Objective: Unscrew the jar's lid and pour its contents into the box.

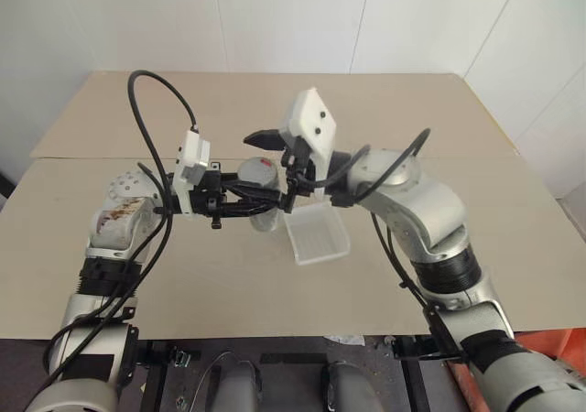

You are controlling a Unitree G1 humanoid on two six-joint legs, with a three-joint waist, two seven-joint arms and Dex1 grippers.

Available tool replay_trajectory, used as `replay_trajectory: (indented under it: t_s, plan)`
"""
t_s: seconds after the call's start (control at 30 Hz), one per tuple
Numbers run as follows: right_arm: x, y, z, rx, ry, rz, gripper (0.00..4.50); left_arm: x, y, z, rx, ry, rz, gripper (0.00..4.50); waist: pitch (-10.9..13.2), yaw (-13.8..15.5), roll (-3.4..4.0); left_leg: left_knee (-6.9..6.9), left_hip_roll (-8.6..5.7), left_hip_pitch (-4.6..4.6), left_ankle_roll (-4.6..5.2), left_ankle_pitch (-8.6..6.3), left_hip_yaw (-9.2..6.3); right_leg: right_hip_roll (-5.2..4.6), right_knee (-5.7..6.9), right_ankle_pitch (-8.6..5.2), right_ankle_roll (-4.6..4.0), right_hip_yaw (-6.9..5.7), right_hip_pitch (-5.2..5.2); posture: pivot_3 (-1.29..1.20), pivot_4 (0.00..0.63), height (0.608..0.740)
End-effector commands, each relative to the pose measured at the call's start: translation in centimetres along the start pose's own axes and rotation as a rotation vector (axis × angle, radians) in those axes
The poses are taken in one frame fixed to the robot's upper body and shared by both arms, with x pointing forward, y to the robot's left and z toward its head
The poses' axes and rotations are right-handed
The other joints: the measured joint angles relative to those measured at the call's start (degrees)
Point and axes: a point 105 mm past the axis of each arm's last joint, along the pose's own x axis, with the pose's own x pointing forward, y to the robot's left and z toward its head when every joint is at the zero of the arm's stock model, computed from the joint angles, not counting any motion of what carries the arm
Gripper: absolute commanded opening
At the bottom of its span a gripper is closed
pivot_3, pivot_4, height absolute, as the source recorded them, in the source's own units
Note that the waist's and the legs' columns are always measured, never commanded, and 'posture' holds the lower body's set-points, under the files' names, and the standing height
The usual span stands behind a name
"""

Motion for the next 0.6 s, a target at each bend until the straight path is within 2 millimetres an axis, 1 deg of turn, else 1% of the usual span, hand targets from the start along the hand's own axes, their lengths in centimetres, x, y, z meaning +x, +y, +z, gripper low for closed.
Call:
replay_trajectory:
  t_s: [0.03, 0.27, 0.47, 0.6]
  plan:
    - [0.0, -0.4, 1.1, -0.050, -0.031, -0.026, 4.46, -0.3, 0.1, 1.3, 0.059, -0.008, 0.001, 1.92, 0.00, -0.02, 0.00, 0.00, 0.00, 0.00, 0.00, 0.00, 0.00, 0.00, 0.00, 0.00, 0.00, 0.00, -0.01, 0.00, 0.150, 0.740]
    - [-1.2, -1.2, 1.0, -0.044, -0.034, -0.050, 4.46, -0.7, -0.1, 1.3, 0.063, 0.001, 0.007, 1.92, 0.00, -0.04, 0.00, 0.00, 0.01, 0.00, 0.00, 0.00, 0.00, 0.01, 0.01, 0.00, 0.00, 0.00, -0.01, 0.00, 0.150, 0.740]
    - [-3.0, -1.8, 0.6, -0.044, -0.026, -0.072, 4.46, -1.0, -0.2, 1.2, 0.061, 0.007, 0.009, 1.92, 0.00, -0.01, 0.00, 0.00, 0.00, 0.00, 0.00, 0.00, 0.00, 0.00, -0.01, 0.00, 0.00, 0.00, 0.01, 0.00, 0.150, 0.740]
    - [-3.9, -2.0, 0.5, -0.042, -0.023, -0.084, 4.46, -1.1, -0.3, 1.2, 0.059, 0.010, 0.010, 1.92, 0.00, -0.03, 0.00, 0.00, 0.01, 0.00, 0.00, 0.00, 0.00, 0.02, 0.00, 0.00, 0.00, 0.00, -0.01, 0.00, 0.150, 0.740]
